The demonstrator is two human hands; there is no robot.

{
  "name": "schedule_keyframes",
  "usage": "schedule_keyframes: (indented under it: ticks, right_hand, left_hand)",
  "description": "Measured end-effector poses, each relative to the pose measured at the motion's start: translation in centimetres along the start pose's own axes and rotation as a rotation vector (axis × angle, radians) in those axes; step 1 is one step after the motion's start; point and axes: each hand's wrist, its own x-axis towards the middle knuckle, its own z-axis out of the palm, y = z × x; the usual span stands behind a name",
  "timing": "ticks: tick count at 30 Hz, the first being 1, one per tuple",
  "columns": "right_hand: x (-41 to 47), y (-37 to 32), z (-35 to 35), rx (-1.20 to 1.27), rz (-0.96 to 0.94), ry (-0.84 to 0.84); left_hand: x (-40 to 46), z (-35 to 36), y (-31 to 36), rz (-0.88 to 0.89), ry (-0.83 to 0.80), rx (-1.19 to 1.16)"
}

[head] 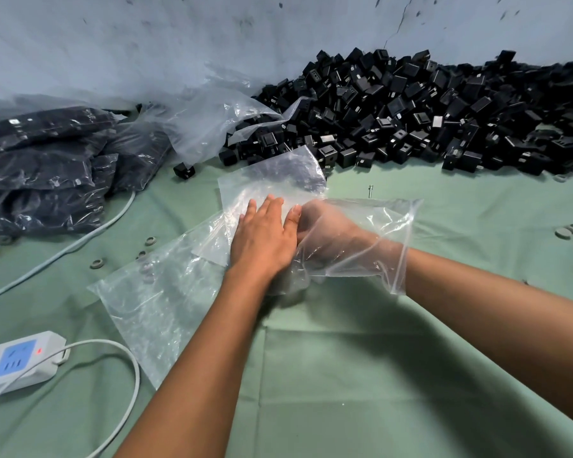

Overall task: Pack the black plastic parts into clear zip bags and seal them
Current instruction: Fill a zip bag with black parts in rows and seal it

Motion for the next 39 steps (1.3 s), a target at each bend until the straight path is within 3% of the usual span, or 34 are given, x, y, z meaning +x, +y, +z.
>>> schedule_keyframes:
  ticks: [7, 12, 15, 19, 21, 25, 29, 31, 35, 39]
  right_hand:
    - [-3.7, 1.6, -6.6, 0.275, -0.096, -0.396]
    - [-7.4, 6.5, -10.8, 0.58, 0.102, -0.304]
    - [-8.2, 8.3, -13.2, 0.614, 0.294, -0.117]
    - [-6.1, 7.8, -15.0, 0.438, 0.475, 0.541]
    - [-4.2, 6.1, -14.9, 0.272, 0.373, 0.682]
    - [0.1, 1.4, -13.4, 0.062, 0.095, 0.582]
    - [4.4, 0.7, -10.8, -0.662, -0.05, 0.178]
    - [5.6, 1.5, -9.7, -0.758, -0.032, 0.076]
    - [7.0, 2.7, -9.0, -0.757, -0.045, 0.105]
    - [7.6, 2.1, -8.2, -0.773, -0.023, 0.235]
  left_hand:
    - [-0.2, 0.8, 0.2, 0.036, -0.021, 0.266]
    - [-0.3, 0.9, 0.3, 0.035, -0.022, 0.322]
    - [-0.4, 0.9, 0.4, 0.024, -0.023, 0.335]
    - [-0.6, 0.9, 0.7, -0.007, -0.023, 0.358]
    - [-0.6, 0.9, 0.7, -0.013, -0.022, 0.363]
    - [-0.6, 1.0, 0.8, -0.016, -0.017, 0.37]
    - [-0.4, 1.1, 0.6, 0.0, -0.005, 0.315]
    - [-0.4, 1.0, 0.5, 0.006, -0.004, 0.305]
    - [-0.3, 0.7, 0.4, 0.006, -0.019, 0.288]
    - [-0.3, 0.6, 0.4, 0.003, -0.021, 0.255]
